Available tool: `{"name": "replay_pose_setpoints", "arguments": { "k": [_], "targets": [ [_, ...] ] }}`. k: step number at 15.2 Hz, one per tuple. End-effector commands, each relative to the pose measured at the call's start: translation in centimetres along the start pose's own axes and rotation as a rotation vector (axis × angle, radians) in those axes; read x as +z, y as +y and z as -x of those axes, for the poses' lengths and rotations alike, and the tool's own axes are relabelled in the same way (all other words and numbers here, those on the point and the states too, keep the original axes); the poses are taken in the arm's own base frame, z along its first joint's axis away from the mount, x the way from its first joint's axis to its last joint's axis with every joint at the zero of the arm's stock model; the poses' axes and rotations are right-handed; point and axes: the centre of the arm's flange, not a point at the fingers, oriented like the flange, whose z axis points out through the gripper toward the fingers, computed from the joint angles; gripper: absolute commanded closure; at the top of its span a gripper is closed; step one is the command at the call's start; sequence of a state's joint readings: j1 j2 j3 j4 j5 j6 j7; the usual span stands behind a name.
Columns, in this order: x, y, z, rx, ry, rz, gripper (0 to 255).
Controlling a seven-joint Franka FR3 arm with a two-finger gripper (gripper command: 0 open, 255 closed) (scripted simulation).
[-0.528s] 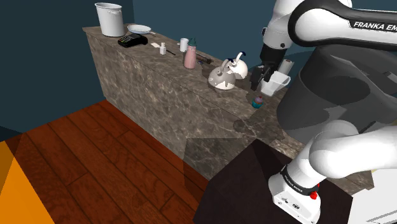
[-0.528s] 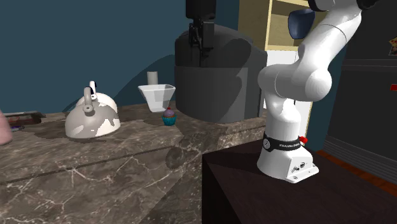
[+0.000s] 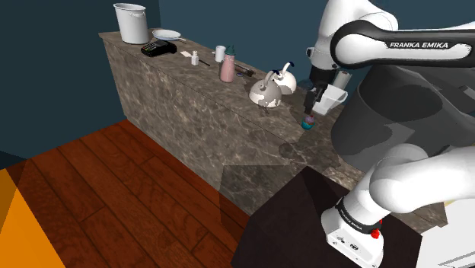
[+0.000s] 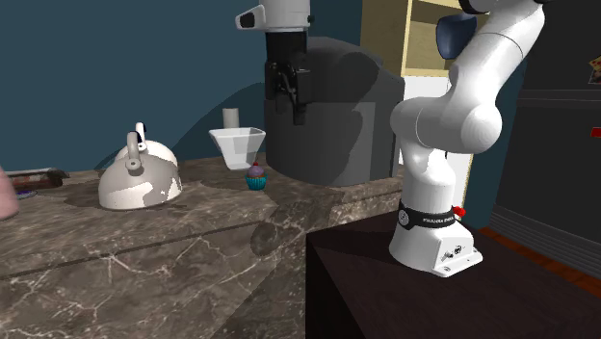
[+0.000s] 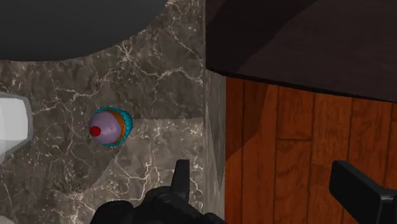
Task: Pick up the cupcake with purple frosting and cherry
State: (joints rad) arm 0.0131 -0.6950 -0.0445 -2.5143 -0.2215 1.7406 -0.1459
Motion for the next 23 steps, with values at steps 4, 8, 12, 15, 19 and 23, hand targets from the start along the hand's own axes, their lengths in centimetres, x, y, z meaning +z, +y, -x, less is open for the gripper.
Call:
{"name": "replay_pose_setpoints", "arguments": {
  "k": [4, 8, 12, 15, 19, 23],
  "targets": [
    [4.7, 4.2, -1.5, -0.160, -0.065, 0.036, 0],
    [8.4, 7.5, -3.0, -0.284, -0.116, 0.064, 0],
    [12.0, 10.6, -4.6, -0.408, -0.168, 0.092, 0],
    [14.8, 12.8, -6.0, -0.501, -0.206, 0.113, 0],
    [17.8, 15.2, -7.7, -0.603, -0.248, 0.136, 0],
    [19.9, 14.9, -7.9, -0.603, -0.248, 0.136, 0]
  ]
}}
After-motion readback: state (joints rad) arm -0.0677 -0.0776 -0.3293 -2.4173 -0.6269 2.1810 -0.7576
